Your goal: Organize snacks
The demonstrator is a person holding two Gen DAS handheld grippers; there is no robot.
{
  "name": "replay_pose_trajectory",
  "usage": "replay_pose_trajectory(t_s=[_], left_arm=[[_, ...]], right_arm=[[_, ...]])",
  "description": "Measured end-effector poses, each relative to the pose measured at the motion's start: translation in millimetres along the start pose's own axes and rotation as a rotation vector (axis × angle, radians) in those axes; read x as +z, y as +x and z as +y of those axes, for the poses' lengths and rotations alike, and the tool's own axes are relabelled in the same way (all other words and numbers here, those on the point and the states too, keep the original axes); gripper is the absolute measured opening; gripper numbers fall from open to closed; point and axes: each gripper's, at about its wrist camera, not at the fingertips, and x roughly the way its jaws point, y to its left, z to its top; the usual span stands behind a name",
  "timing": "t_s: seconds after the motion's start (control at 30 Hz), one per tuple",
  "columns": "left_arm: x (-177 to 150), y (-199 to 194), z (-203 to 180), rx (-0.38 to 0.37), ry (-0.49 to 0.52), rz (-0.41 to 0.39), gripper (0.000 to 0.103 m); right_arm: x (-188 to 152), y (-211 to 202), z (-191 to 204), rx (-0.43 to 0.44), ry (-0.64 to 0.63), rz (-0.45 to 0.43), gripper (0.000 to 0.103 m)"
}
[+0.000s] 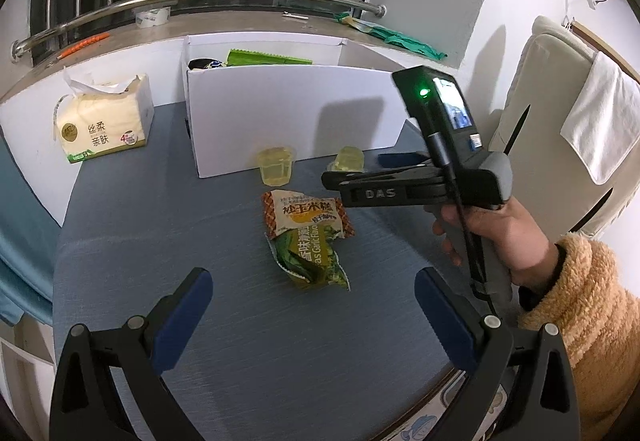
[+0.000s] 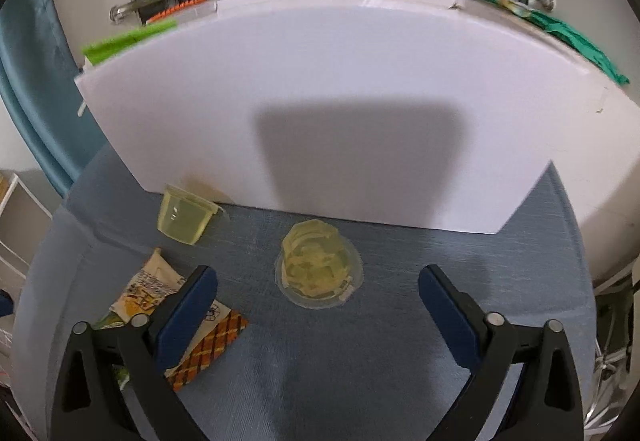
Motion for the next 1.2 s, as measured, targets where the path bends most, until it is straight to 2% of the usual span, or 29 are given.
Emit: replay_pose_trajectory(t_s=[0.03, 0.07, 0.1, 0.17, 0.27, 0.4, 0.6, 0.83, 0.9, 0.93, 0.97, 1.0, 1.03, 1.1, 1.17, 1.2], left_arm=[[-0.5, 0.2, 0.7, 0.001, -0.001, 0.000, 0.103], [-0.5, 0.7, 1.5, 0.001, -0.004, 0.001, 0.103], [-0.5, 1.6, 2.9, 0.001, -0.007, 0.002, 0.103], [-0.4, 4.1, 4.8, 0.002, -0.013, 0.006, 0.103], [1.1, 9.9, 6.7, -0.002, -0.015, 0.013, 0.103], [7.3, 27.9, 7.5, 0.000, 0.000, 0.046, 0.103], [21.4, 80.2, 8.1, 0.018, 0.038, 0.162, 0.103], [31.2, 109.7, 7.2, 0.023, 0.042, 0.215, 0.101], [33.7, 109.0, 6.6, 0.026, 0.058, 0.207, 0.088], [34.4, 107.9, 5.7, 0.036, 0.069, 0.207, 0.069], [34.6, 106.5, 5.5, 0.041, 0.081, 0.209, 0.056], [33.8, 104.4, 6.2, 0.033, 0.081, 0.216, 0.056], [34.6, 103.3, 6.5, 0.012, 0.074, 0.220, 0.051], [30.2, 91.2, 5.8, -0.002, 0.089, 0.188, 0.039], [29.2, 79.1, 6.6, -0.013, 0.084, 0.164, 0.022], [27.8, 68.8, 7.9, -0.040, 0.066, 0.143, 0.022]], right_arm=[[2.1, 5.1, 3.5, -0.012, -0.012, 0.010, 0.072], [2.8, 5.0, 5.8, -0.053, -0.031, -0.003, 0.059], [4.8, 4.2, 6.2, -0.043, -0.033, -0.014, 0.047], [6.8, 5.2, 3.8, 0.003, -0.008, -0.003, 0.047], [6.1, 5.8, 7.4, -0.015, -0.030, -0.007, 0.047], [2.4, -4.6, 5.8, 0.009, -0.010, -0.025, 0.047], [-10.9, -60.2, 3.2, 0.063, 0.020, -0.129, 0.047], [-45.2, -127.4, 5.3, 0.079, 0.038, -0.228, 0.047], [-58.8, -141.6, -8.7, 0.088, 0.046, -0.237, 0.047], [-62.2, -145.7, -10.5, 0.091, 0.053, -0.243, 0.047], [-63.7, -148.3, -11.5, 0.092, 0.057, -0.247, 0.047], [-65.9, -151.2, -11.5, 0.090, 0.058, -0.249, 0.047], [-69.8, -156.3, -11.5, 0.094, 0.063, -0.254, 0.047], [-72.7, -159.0, -15.3, 0.107, 0.070, -0.258, 0.047], [-76.9, -159.5, -13.3, 0.101, 0.065, -0.259, 0.047], [-78.7, -160.8, -14.3, 0.104, 0.065, -0.258, 0.047]])
